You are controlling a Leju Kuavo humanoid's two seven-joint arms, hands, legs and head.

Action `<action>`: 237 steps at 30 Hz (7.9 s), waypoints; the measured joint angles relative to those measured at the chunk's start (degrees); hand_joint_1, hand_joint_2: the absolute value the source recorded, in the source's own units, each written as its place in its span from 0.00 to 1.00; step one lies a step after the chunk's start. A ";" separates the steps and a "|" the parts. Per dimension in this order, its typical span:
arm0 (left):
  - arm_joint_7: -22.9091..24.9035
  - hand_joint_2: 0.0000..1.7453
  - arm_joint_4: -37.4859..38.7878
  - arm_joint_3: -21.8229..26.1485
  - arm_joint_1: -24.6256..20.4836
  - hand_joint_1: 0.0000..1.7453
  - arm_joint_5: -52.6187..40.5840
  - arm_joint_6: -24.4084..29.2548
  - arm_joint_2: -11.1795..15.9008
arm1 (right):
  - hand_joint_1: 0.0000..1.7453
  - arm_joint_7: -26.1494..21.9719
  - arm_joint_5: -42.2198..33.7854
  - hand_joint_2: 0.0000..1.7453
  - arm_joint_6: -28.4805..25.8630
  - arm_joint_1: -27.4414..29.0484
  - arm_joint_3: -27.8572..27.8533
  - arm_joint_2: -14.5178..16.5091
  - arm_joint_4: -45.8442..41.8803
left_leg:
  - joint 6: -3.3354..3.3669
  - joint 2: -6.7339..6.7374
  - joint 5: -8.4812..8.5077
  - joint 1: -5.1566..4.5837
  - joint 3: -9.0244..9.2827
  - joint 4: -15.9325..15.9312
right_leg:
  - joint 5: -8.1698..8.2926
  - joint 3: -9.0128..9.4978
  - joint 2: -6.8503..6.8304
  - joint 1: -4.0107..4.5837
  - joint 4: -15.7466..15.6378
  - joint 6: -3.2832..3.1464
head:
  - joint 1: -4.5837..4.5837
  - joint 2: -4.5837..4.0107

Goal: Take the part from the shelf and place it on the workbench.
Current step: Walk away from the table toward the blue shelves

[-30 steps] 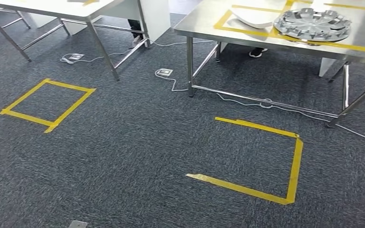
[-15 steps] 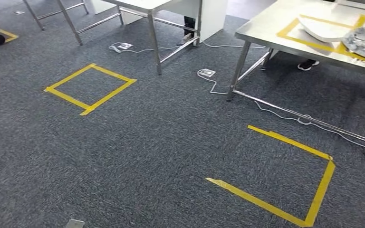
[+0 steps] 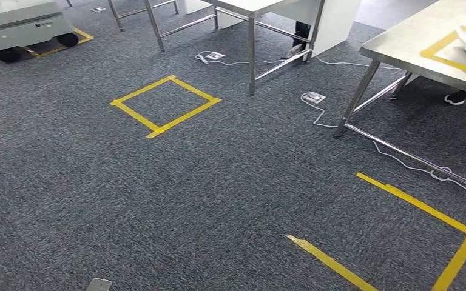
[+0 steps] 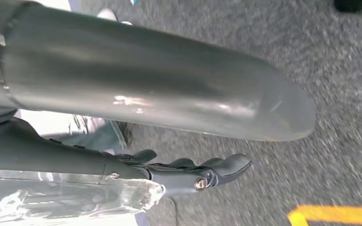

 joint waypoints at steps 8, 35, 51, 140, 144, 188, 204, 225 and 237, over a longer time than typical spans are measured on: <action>0.09 0.00 0.10 0.00 -0.15 0.00 0.05 -0.05 -0.04 | 0.00 0.57 0.80 0.00 -0.01 0.09 0.48 -0.03 0.00 | -0.74 6.56 0.21 0.45 -2.01 4.25 | -1.12 1.08 -6.31 0.16 -0.09 -0.09 | -0.41 0.00; 0.11 0.00 0.46 -0.04 0.08 0.00 -0.16 1.14 -1.98 | 0.00 0.69 1.48 0.00 1.50 0.38 1.44 -0.32 0.84 | -1.45 4.32 -5.23 0.69 -7.28 13.53 | -1.20 0.84 -3.65 -0.04 0.03 -0.36 | -0.33 0.00; 0.26 0.00 0.45 -0.05 0.15 0.00 -0.24 0.49 -2.61 | 0.00 1.09 2.50 0.00 0.75 0.24 2.04 -0.38 1.08 | 1.84 3.40 2.48 0.12 0.99 -3.30 | -9.64 -6.38 -2.12 0.15 16.63 2.40 | 0.22 0.00; 1.29 0.00 0.60 -0.37 -0.75 0.00 -0.06 1.19 -2.47 | 0.00 2.89 10.99 0.00 0.31 -0.48 11.20 -0.75 1.92 | 1.81 5.11 2.79 -0.43 1.34 -3.50 | -8.28 -2.54 -3.50 0.64 10.18 1.24 | -0.17 -0.01; 1.29 0.00 0.69 -0.57 -0.81 0.00 -0.04 1.19 -2.51 | 0.00 2.93 11.01 0.00 0.31 -0.13 11.38 -0.76 1.95 | 1.76 1.73 2.48 -0.28 1.71 -3.40 | -6.95 -6.63 -2.05 0.18 14.66 1.80 | -0.10 0.00; 1.55 0.00 0.91 -1.38 -0.71 0.00 0.80 3.52 -2.52 | 0.00 2.22 8.60 0.00 -0.68 -0.32 11.33 -0.67 2.03 | 1.96 0.76 2.18 -0.22 1.99 -3.20 | -0.17 -1.22 -0.30 0.52 1.15 -0.24 | -0.13 0.00; 1.80 0.00 0.91 -1.47 -0.73 0.00 0.94 3.89 -2.70 | 0.00 2.50 7.71 0.00 -0.76 -0.32 10.53 -0.67 2.03 | -0.60 0.79 2.18 0.00 2.06 -3.55 | -0.27 -1.05 -0.31 0.65 1.03 -0.47 | -0.07 0.00; 2.01 0.00 0.93 -1.70 -0.74 0.00 0.98 4.01 -2.68 | 0.00 2.50 7.20 0.00 -0.91 -0.32 9.78 -0.67 2.03 | -0.45 0.80 2.09 -0.23 2.07 -3.51 | -0.24 -1.01 -0.31 0.40 0.90 -0.38 | -0.07 0.00; 2.00 0.00 0.98 -1.76 -0.95 0.00 1.01 4.07 -2.64 | 0.00 1.13 6.60 0.00 0.46 -0.34 9.53 -0.67 2.03 | -0.45 0.81 2.09 -0.23 2.07 -3.51 | -0.24 -1.00 -0.30 0.40 0.90 -0.37 | -0.07 0.00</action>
